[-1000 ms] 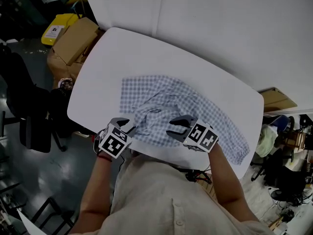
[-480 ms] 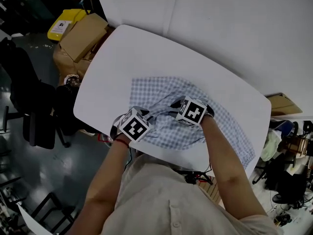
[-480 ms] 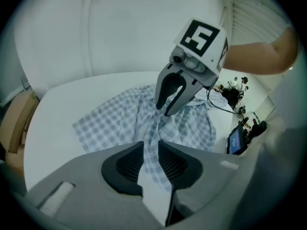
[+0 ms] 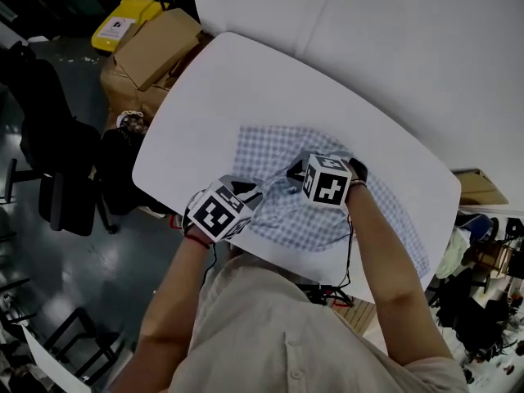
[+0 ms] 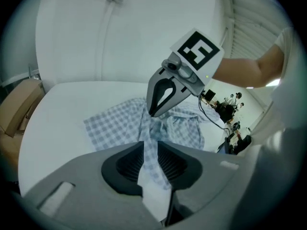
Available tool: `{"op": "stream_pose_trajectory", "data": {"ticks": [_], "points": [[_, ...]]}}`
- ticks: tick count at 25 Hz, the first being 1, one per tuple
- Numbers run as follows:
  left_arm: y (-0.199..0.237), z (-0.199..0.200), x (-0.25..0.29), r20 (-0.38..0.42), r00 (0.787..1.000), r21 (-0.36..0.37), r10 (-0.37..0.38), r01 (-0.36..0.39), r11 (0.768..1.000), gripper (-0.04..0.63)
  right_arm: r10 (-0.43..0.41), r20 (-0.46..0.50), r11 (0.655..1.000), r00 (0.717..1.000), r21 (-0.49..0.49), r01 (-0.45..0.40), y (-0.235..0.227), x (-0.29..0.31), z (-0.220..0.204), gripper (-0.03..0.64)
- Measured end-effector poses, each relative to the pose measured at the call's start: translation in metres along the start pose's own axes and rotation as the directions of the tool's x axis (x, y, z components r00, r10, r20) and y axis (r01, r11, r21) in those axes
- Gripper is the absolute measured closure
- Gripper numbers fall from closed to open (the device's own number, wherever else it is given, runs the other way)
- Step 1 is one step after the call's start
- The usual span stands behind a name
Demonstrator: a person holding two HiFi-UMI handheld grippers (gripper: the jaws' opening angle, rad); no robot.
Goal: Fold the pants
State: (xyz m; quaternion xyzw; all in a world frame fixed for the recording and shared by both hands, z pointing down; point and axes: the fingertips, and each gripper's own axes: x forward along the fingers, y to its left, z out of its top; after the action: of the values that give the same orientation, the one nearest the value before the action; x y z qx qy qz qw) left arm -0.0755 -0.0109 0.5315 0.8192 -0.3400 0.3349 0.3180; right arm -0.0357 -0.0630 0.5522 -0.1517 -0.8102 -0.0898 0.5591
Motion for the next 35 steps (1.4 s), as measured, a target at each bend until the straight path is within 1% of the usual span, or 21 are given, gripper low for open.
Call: {"op": "stream_pose_trajectory", "data": {"ticks": [2, 4, 5, 7, 9, 11, 12, 13, 14, 15, 17, 18, 19, 20, 23, 26, 28, 30, 32, 33, 35], "points": [[-0.002, 0.010, -0.004, 0.043, 0.999, -0.012, -0.016, 0.016, 1.000, 0.502, -0.049, 0.017, 0.992, 0.999, -0.115, 0.051, -0.006, -0.012, 0.023, 0.593], [0.002, 0.016, -0.005, 0.061, 0.998, -0.009, -0.001, 0.001, 1.000, 0.447, -0.082, 0.052, 0.975, 0.995, -0.202, 0.091, -0.010, -0.023, 0.046, 0.594], [0.006, 0.018, -0.006, 0.062, 0.998, 0.001, 0.019, -0.019, 1.000, 0.442, -0.087, 0.078, 0.967, 0.993, -0.232, 0.103, -0.009, -0.029, 0.057, 0.593], [0.015, 0.022, -0.008, 0.061, 0.996, 0.030, 0.059, -0.061, 0.998, 0.442, -0.078, 0.143, 0.956, 0.987, -0.269, 0.115, -0.006, -0.039, 0.080, 0.594], [0.021, 0.027, -0.008, 0.069, 0.994, 0.049, 0.079, -0.083, 0.995, 0.442, -0.069, 0.201, 0.946, 0.977, -0.297, 0.127, -0.001, -0.048, 0.100, 0.594], [0.026, 0.031, -0.011, 0.082, 0.992, 0.051, 0.097, -0.101, 0.994, 0.442, -0.061, 0.240, 0.933, 0.969, -0.330, 0.141, 0.002, -0.053, 0.116, 0.592], [0.030, 0.032, -0.015, 0.088, 0.989, 0.040, 0.117, -0.121, 0.992, 0.444, -0.057, 0.255, 0.929, 0.965, -0.340, 0.144, 0.003, -0.054, 0.123, 0.594], [0.034, 0.031, -0.019, 0.097, 0.985, 0.019, 0.144, -0.146, 0.989, 0.490, -0.053, 0.270, 0.929, 0.961, -0.340, 0.147, 0.004, -0.054, 0.129, 0.593], [0.039, 0.029, -0.025, 0.111, 0.980, -0.014, 0.167, -0.167, 0.986, 0.551, -0.053, 0.289, 0.934, 0.956, -0.324, 0.149, 0.003, -0.054, 0.135, 0.592], [0.043, 0.026, -0.031, 0.130, 0.975, -0.057, 0.183, -0.177, 0.983, 0.566, -0.054, 0.312, 0.945, 0.948, -0.290, 0.149, 0.000, -0.055, 0.141, 0.592], [0.050, 0.015, -0.045, 0.167, 0.965, -0.151, 0.202, -0.178, 0.972, 0.569, -0.052, 0.367, 0.977, 0.929, -0.175, 0.124, -0.008, -0.056, 0.148, 0.584], [0.054, 0.007, -0.051, 0.173, 0.961, -0.188, 0.216, -0.183, 0.965, 0.569, -0.048, 0.385, 0.989, 0.922, -0.114, 0.099, -0.013, -0.054, 0.149, 0.553], [0.058, -0.004, -0.056, 0.169, 0.957, -0.214, 0.234, -0.196, 0.957, 0.569, -0.042, 0.387, 0.995, 0.921, -0.068, 0.074, -0.017, -0.051, 0.148, 0.534], [0.062, -0.015, -0.061, 0.159, 0.954, -0.234, 0.253, -0.212, 0.949, 0.569, -0.037, 0.370, 0.998, 0.928, -0.042, 0.056, -0.020, -0.044, 0.144, 0.529], [0.071, -0.046, -0.069, 0.131, 0.948, -0.293, 0.291, -0.244, 0.925, 0.569, -0.013, 0.269, 0.999, 0.963, -0.025, 0.021, -0.024, -0.019, 0.128, 0.517], [0.072, -0.072, -0.074, 0.118, 0.946, -0.353, 0.301, -0.244, 0.903, 0.568, 0.033, 0.196, 0.999, 0.980, -0.002, -0.033, -0.018, 0.005, 0.120, 0.503], [0.070, -0.092, -0.070, 0.102, 0.951, -0.409, 0.293, -0.229, 0.884, 0.569, 0.062, 0.168, 0.998, 0.984, 0.010, -0.064, -0.015, 0.020, 0.120, 0.495], [0.070, -0.114, -0.062, 0.092, 0.956, -0.488, 0.279, -0.201, 0.850, 0.568, 0.077, 0.153, 0.997, 0.985, 0.020, -0.081, -0.014, 0.035, 0.127, 0.495], [0.070, -0.131, -0.054, 0.100, 0.960, -0.556, 0.262, -0.165, 0.815, 0.568, 0.083, 0.137, 0.996, 0.987, 0.027, -0.088, -0.015, 0.049, 0.138, 0.496], [0.071, -0.136, -0.052, 0.110, 0.961, -0.576, 0.255, -0.148, 0.804, 0.566, 0.087, 0.128, 0.995, 0.988, 0.026, -0.091, -0.015, 0.056, 0.146, 0.495], [0.074, -0.140, -0.050, 0.137, 0.960, -0.601, 0.245, -0.116, 0.791, 0.555, 0.103, 0.101, 0.994, 0.990, 0.013, -0.105, -0.011, 0.070, 0.160, 0.497]]}}
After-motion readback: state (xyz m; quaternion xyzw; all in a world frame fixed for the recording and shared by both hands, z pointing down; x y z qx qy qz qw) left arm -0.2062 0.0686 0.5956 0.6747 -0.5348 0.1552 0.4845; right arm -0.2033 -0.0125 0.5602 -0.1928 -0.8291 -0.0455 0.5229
